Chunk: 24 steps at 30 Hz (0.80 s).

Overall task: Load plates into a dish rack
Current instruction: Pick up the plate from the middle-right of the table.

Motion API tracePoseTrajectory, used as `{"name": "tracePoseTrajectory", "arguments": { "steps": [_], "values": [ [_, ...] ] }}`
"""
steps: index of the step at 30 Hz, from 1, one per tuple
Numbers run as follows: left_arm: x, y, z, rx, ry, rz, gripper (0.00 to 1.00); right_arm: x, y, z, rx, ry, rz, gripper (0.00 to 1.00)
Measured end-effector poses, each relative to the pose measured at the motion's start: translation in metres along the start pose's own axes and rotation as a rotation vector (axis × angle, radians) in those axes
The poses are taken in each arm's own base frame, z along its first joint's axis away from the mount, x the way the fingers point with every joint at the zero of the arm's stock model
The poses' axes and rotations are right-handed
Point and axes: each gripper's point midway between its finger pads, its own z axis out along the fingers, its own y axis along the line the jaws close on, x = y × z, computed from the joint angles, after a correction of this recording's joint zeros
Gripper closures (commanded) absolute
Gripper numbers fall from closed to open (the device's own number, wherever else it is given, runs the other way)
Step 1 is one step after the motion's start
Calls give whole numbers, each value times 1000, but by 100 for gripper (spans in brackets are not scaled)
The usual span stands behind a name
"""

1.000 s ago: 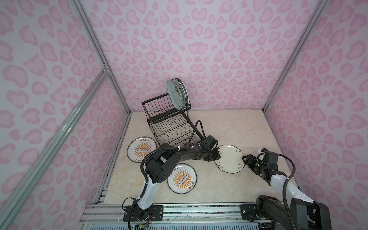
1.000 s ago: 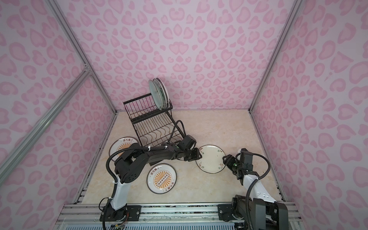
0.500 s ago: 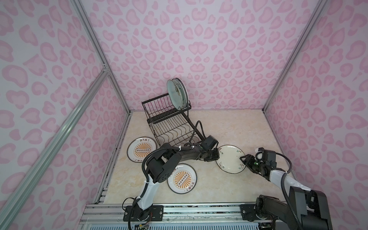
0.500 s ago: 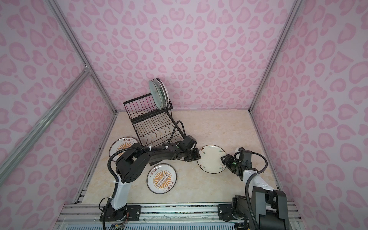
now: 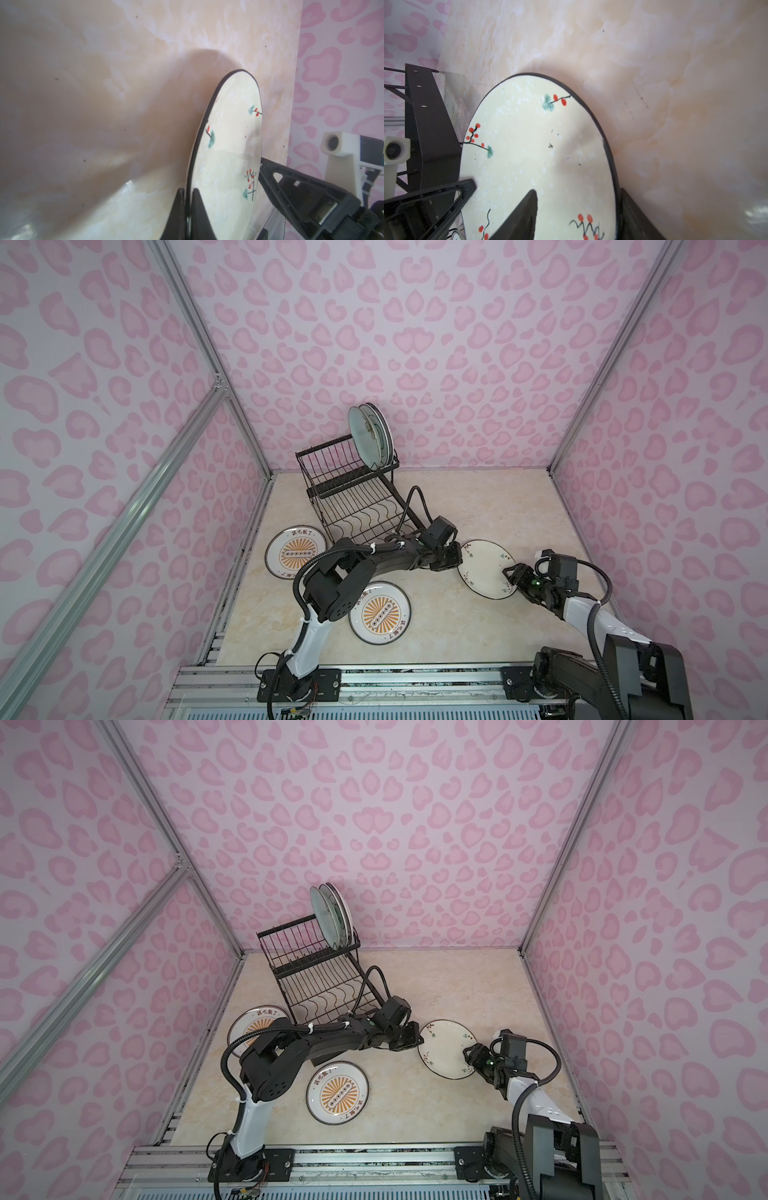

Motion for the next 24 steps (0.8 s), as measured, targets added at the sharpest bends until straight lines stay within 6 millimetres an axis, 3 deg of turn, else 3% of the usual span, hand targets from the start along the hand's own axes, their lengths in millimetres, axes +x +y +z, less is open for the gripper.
{"name": "tracePoseTrajectory", "arguments": {
  "steps": [13, 24],
  "values": [
    [-19, 12, -30, -21, -16, 18, 97, 3, 15, 2, -86, 26, 11, 38],
    [-21, 6, -42, 36, -4, 20, 97, 5, 21, 2, -130, 32, 6, 36]
  ]
}}
